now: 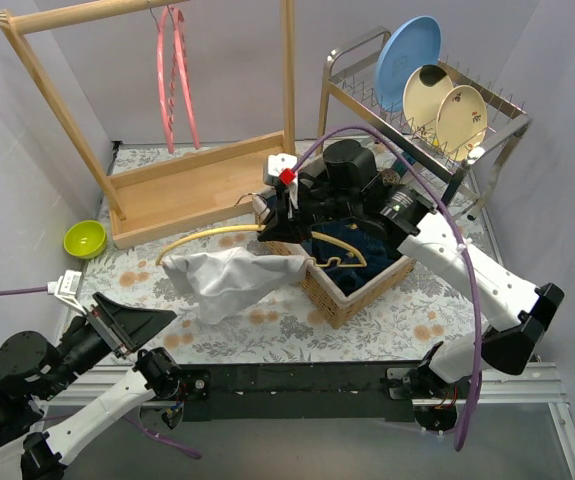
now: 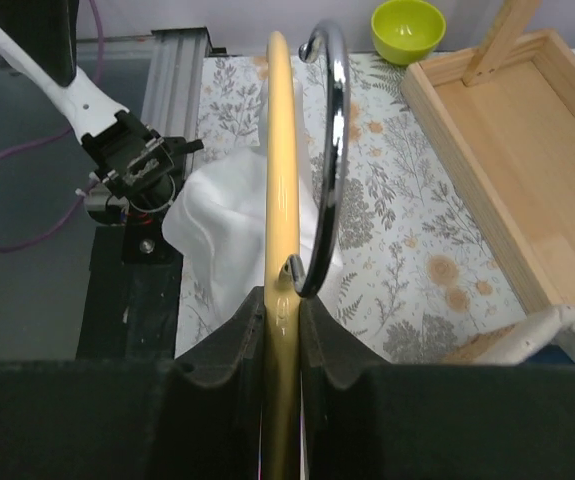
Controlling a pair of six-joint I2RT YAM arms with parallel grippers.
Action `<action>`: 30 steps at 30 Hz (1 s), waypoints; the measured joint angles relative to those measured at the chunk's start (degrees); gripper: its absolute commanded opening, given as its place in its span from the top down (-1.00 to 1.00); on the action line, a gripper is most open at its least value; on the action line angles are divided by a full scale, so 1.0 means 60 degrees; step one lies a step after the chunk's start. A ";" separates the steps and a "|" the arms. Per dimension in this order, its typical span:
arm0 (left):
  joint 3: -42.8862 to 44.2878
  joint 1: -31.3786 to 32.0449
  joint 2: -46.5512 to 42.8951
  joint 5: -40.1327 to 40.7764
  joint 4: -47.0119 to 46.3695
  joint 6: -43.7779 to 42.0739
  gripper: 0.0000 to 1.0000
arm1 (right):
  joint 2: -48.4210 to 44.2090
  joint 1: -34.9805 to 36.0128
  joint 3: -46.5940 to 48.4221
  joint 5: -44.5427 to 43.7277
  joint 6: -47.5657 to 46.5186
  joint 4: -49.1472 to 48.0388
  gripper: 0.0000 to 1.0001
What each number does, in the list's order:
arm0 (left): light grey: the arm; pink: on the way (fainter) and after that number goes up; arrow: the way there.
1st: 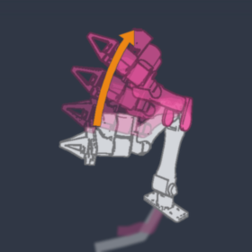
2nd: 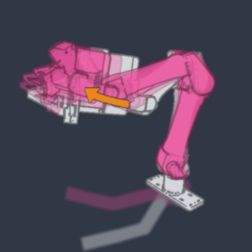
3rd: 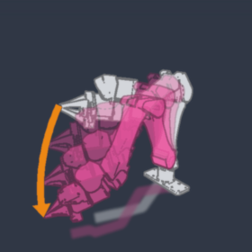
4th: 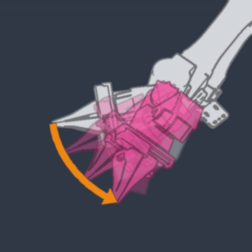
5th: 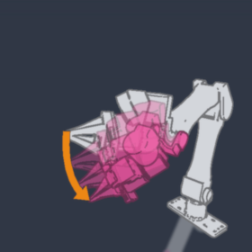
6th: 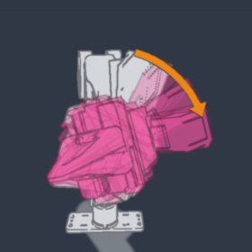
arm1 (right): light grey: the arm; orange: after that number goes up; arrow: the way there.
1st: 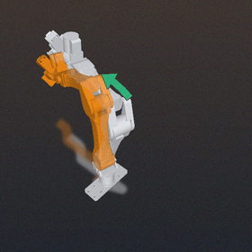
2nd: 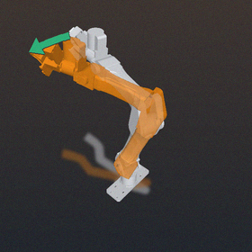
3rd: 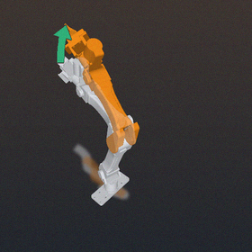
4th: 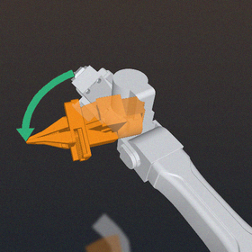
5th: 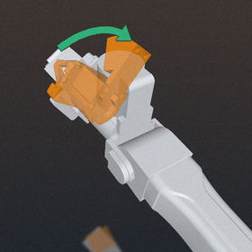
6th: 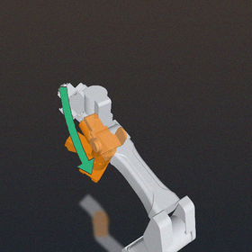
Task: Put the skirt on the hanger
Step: Place skirt on hanger
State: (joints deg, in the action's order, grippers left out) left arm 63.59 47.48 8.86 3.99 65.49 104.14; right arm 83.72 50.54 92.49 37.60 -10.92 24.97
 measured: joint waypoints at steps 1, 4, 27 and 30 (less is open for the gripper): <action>0.0117 0.0000 0.0000 0.0004 -0.0007 -0.0066 -0.60 | -0.0117 0.0000 0.0047 -0.0127 -0.0248 0.0302 0.97; 0.0120 0.0000 0.0036 0.0004 -0.0251 -0.0433 -0.62 | -0.0605 0.0000 0.0240 -0.0583 -0.1071 0.1202 0.97; -0.4065 0.0000 0.3136 -0.2925 -0.7945 -0.5985 -0.96 | -0.3610 -0.2368 -0.1191 -0.1585 -0.1479 0.2557 0.97; -0.4543 0.0000 0.3475 -0.2998 -0.8677 -0.6273 -0.96 | -0.3599 -0.2699 -0.1195 -0.1413 -0.1184 0.2368 0.97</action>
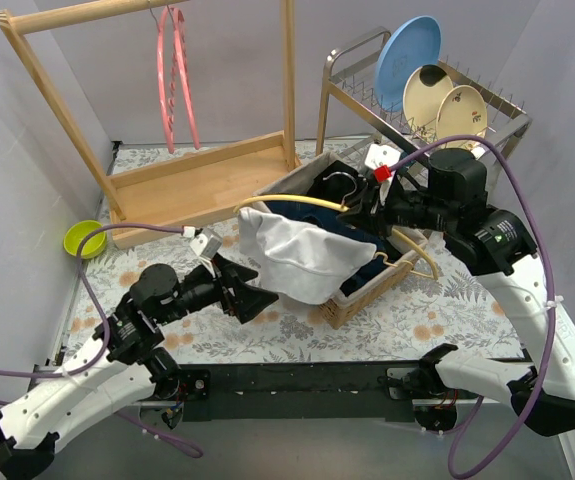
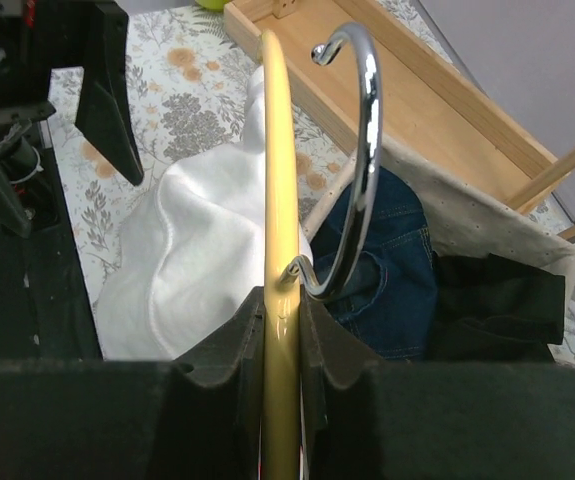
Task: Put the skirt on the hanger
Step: Place skirt on hanger
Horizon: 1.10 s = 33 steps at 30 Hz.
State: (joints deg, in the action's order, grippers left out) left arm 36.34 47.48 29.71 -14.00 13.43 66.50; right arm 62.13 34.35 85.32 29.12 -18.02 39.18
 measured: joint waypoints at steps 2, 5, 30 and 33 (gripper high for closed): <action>-0.0157 0.0000 0.0368 0.0000 -0.0350 -0.0160 -0.96 | 0.0022 -0.0280 0.0000 0.0273 0.0200 -0.0120 0.97; -0.0237 0.0000 0.0871 0.0044 -0.0776 -0.0339 -0.91 | 0.0113 -0.0670 0.0000 0.0659 0.0470 -0.0277 0.97; 0.2889 0.0007 0.1829 0.0831 0.0328 0.0186 -0.64 | 0.1104 -0.1162 0.0076 0.1435 0.1785 -0.1009 0.97; 0.3435 0.0164 0.2820 0.0627 0.0543 0.0204 -0.62 | 0.1494 -0.1162 0.0095 0.1224 0.2288 -0.1239 0.97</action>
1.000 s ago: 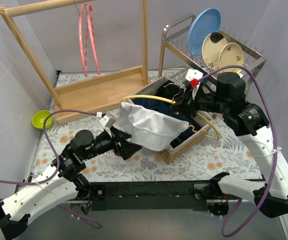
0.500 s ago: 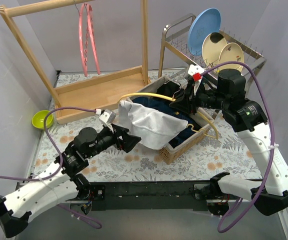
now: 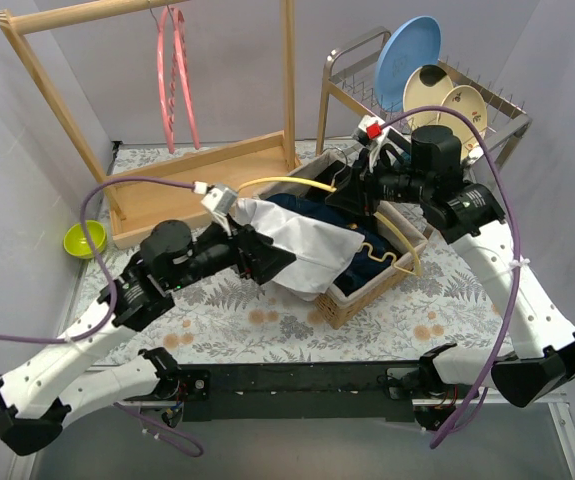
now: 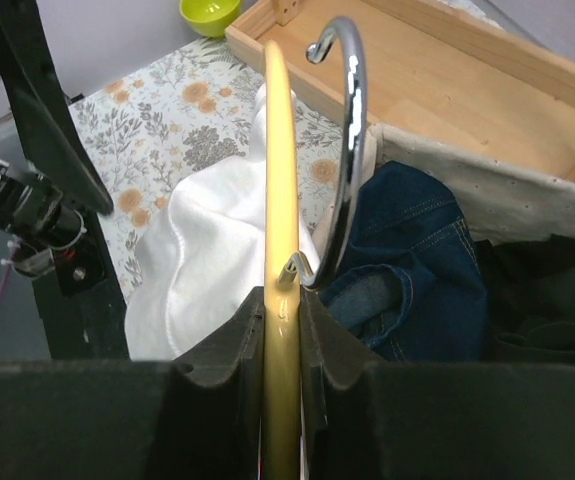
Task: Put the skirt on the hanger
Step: Place skirt on hanger
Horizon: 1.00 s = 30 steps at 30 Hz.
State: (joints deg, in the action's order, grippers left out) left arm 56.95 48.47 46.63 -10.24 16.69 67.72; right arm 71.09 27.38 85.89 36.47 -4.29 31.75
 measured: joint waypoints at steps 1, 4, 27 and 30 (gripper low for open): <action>0.0095 0.0117 0.0317 0.0036 0.0109 -0.0015 -0.61 | 0.0091 0.0000 0.0004 -0.0109 0.0204 -0.0080 0.97; 0.0357 0.0627 0.1140 0.0313 0.0550 -0.0171 -0.54 | 0.0208 0.0000 0.0007 -0.0466 0.0729 -0.0284 0.97; 0.1982 0.3472 0.5246 0.7603 0.2259 -0.1304 0.49 | 0.0812 0.0000 0.0113 -0.1042 0.2656 -0.1140 0.97; 0.1982 0.3472 0.5344 0.7930 0.2229 -0.1359 0.81 | 0.0812 0.0000 0.0113 -0.1042 0.2696 -0.1169 0.97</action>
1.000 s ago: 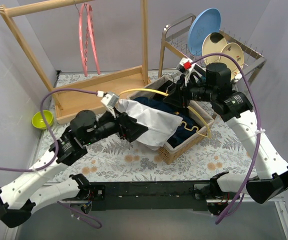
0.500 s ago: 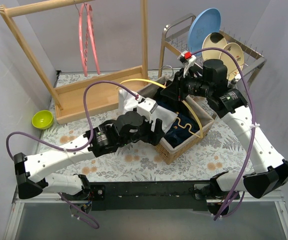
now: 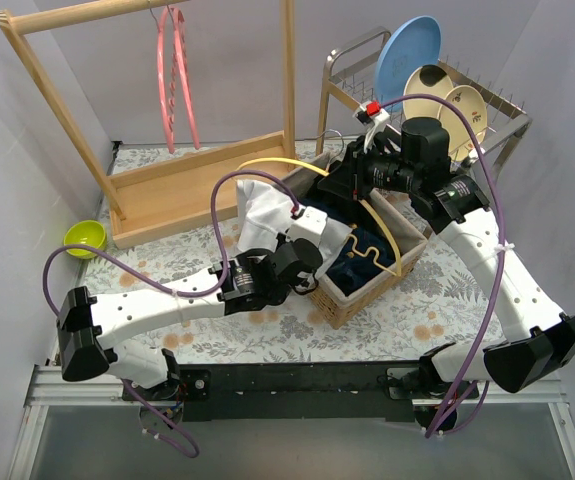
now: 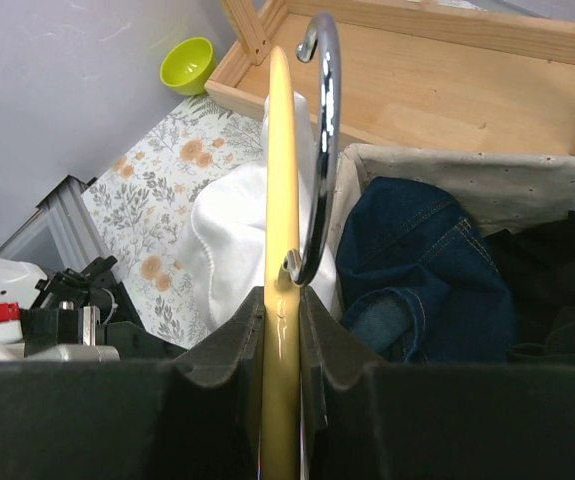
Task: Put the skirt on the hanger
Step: Place skirt on hanger
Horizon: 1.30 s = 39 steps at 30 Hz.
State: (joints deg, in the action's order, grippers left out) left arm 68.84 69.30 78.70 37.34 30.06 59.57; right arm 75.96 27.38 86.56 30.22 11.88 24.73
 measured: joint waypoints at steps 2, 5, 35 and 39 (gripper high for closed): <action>0.0000 -0.0004 -0.0018 0.0131 -0.0098 -0.0033 1.00 | 0.0000 -0.0004 0.0000 0.0000 0.0000 -0.0018 0.97; -0.0011 0.0000 -0.0098 0.0095 -0.0240 -0.0073 1.00 | 0.0000 -0.0022 0.0000 -0.0004 0.0000 -0.0033 0.97; -0.0423 0.0248 0.0393 0.0481 -0.2062 0.0168 0.97 | 0.0000 -0.0069 -0.0018 0.0186 0.0240 -0.0259 0.97; -0.0423 0.0248 0.0386 0.0401 -0.2084 0.0106 1.00 | 0.0000 -0.0069 -0.0025 0.0182 0.0233 -0.0313 0.97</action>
State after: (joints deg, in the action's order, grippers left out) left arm 66.30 70.78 81.01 39.75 17.56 60.20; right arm 75.96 26.96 86.41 31.31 13.28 22.85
